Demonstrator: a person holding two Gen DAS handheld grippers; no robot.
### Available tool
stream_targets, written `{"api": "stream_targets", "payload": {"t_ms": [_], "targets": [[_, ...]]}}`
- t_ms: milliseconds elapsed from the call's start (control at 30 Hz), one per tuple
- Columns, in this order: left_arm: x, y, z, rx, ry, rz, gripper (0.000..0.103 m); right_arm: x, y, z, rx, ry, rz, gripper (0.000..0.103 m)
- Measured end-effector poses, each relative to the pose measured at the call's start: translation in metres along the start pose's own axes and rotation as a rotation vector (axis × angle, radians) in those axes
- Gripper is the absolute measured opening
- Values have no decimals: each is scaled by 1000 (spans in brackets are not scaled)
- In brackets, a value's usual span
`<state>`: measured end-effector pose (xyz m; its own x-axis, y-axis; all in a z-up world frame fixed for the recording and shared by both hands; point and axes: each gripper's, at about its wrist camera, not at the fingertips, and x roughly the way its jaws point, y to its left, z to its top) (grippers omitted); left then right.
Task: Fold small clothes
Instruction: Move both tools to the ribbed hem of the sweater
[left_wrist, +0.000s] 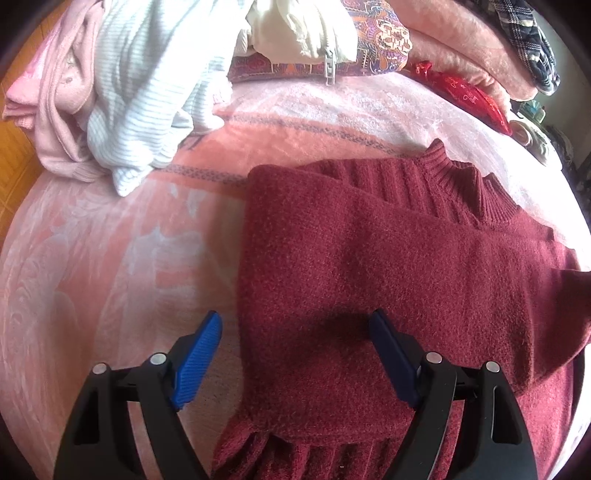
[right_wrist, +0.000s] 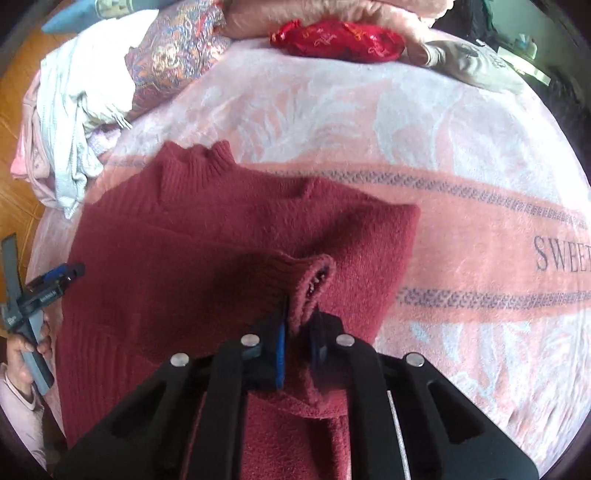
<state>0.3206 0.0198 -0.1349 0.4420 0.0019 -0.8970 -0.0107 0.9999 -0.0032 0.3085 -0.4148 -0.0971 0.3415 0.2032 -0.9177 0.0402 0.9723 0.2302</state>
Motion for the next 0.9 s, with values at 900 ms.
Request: {"api": "stream_targets", "payload": {"t_ms": [900], "targets": [[-110, 75, -193, 89, 221, -124, 92, -102, 2, -234, -32, 200, 61, 48]]}}
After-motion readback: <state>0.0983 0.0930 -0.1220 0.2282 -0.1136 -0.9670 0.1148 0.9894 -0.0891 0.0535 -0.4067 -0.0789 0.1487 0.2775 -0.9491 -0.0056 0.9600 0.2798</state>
